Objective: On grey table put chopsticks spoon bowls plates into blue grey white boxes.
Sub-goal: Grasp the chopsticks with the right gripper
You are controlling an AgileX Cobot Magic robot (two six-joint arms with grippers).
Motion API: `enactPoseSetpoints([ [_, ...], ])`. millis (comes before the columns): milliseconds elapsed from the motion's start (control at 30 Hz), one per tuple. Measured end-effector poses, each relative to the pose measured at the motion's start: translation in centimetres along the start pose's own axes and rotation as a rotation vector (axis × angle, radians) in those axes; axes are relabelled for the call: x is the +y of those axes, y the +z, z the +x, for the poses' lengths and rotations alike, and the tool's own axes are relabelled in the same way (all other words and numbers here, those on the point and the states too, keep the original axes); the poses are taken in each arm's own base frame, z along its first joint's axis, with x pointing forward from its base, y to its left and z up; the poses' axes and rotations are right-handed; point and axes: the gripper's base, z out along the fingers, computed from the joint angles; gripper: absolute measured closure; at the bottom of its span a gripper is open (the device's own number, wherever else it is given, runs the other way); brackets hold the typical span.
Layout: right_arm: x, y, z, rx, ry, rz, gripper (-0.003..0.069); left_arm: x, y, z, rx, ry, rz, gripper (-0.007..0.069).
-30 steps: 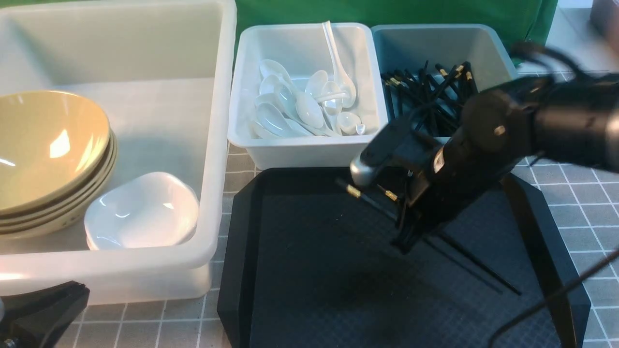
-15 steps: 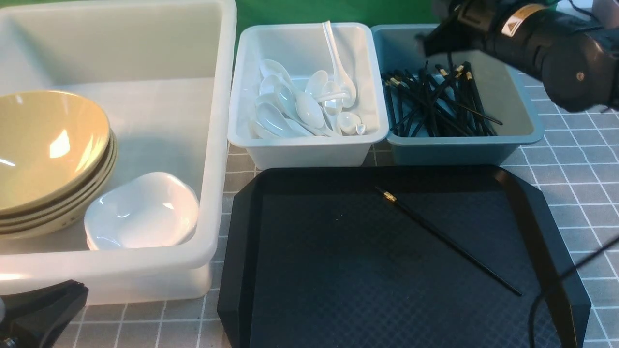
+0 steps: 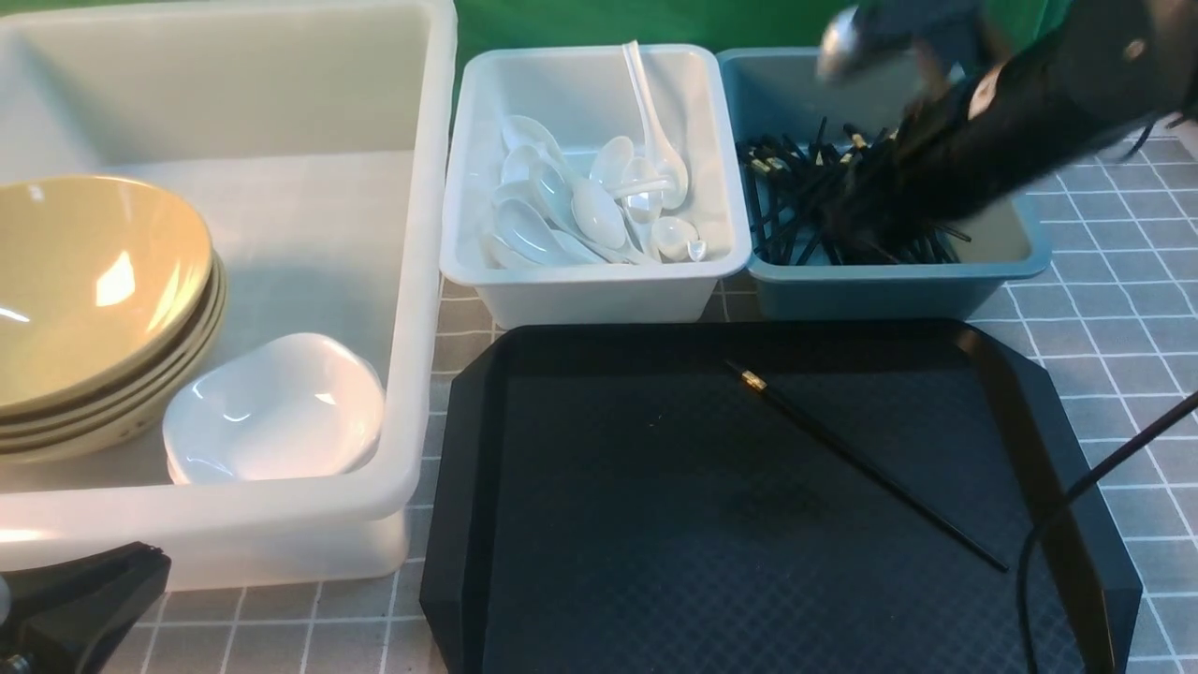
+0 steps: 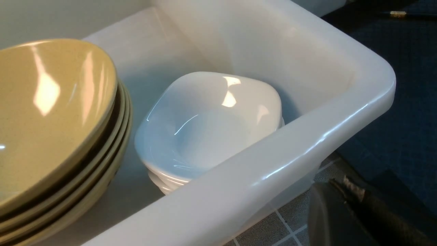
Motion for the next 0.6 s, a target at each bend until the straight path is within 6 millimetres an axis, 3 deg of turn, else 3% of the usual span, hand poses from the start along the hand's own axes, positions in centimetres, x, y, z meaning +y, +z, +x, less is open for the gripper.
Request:
enactPoseSetpoints([
  [100,1.1,1.9,1.2,0.081,-0.047,-0.024,0.0337,0.0,0.0,0.0,0.0,0.0,0.0,0.0635],
  [133,2.0,4.1,2.5,0.16,-0.093,-0.048,0.0358,0.0,0.0,0.0,0.0,0.0,0.0,0.0635],
  [300,2.8,7.2,3.5,0.235,-0.139,-0.07,0.0389,0.0,0.0,0.0,0.0,0.001,-0.001,0.0635],
  [433,2.9,8.8,4.1,0.272,-0.145,-0.074,0.044,0.0,0.0,0.0,0.0,0.001,-0.001,0.0636],
  [533,2.9,8.8,4.1,0.265,-0.171,-0.081,0.0554,0.0,0.0,0.0,0.0,0.001,-0.001,0.0636],
  [600,3.0,8.7,4.1,0.264,-0.176,-0.086,0.0587,0.0,0.0,0.0,0.0,0.001,-0.001,0.0636],
])
